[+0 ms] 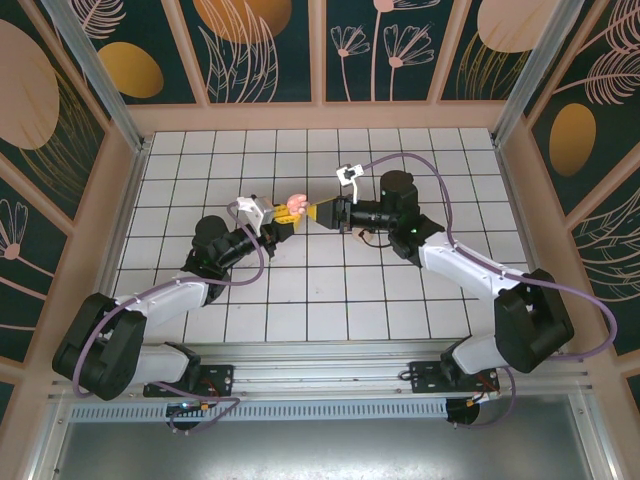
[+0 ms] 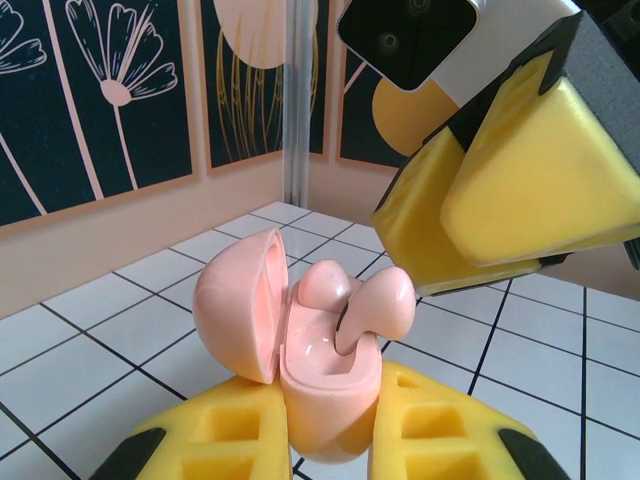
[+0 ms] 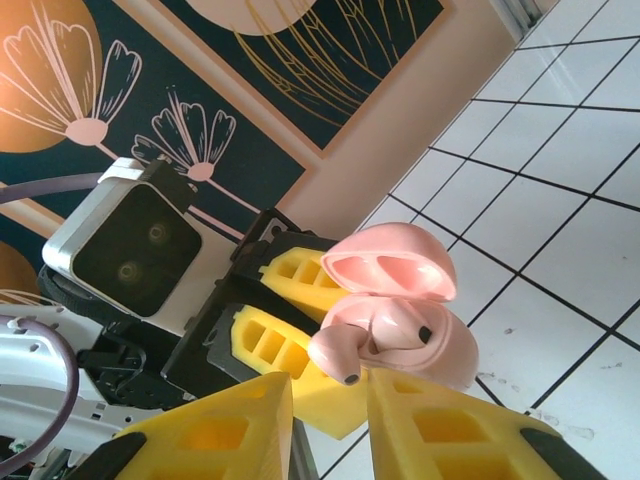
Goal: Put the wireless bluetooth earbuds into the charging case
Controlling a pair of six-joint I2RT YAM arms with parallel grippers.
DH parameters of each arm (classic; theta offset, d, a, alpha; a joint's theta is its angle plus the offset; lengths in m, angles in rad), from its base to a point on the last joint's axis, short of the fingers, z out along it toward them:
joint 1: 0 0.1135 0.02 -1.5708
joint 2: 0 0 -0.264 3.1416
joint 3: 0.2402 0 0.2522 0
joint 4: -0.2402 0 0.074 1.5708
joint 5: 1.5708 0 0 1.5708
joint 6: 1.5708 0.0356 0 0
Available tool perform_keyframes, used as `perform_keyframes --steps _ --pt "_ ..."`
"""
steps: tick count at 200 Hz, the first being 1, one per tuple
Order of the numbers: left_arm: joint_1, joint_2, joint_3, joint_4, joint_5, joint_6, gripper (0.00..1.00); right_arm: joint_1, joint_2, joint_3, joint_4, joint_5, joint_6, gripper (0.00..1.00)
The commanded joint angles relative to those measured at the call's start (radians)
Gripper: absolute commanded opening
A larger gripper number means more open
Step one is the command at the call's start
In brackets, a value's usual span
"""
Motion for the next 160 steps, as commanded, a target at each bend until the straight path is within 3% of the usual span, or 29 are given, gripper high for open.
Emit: perform_keyframes --steps 1,160 --pt "0.0 -0.021 0.025 0.014 0.021 0.015 0.12 -0.003 0.009 0.031 0.059 -0.027 0.01 0.25" --pt "0.001 -0.031 0.023 0.004 0.02 0.021 0.12 0.024 0.046 0.06 0.071 -0.043 0.013 0.19"
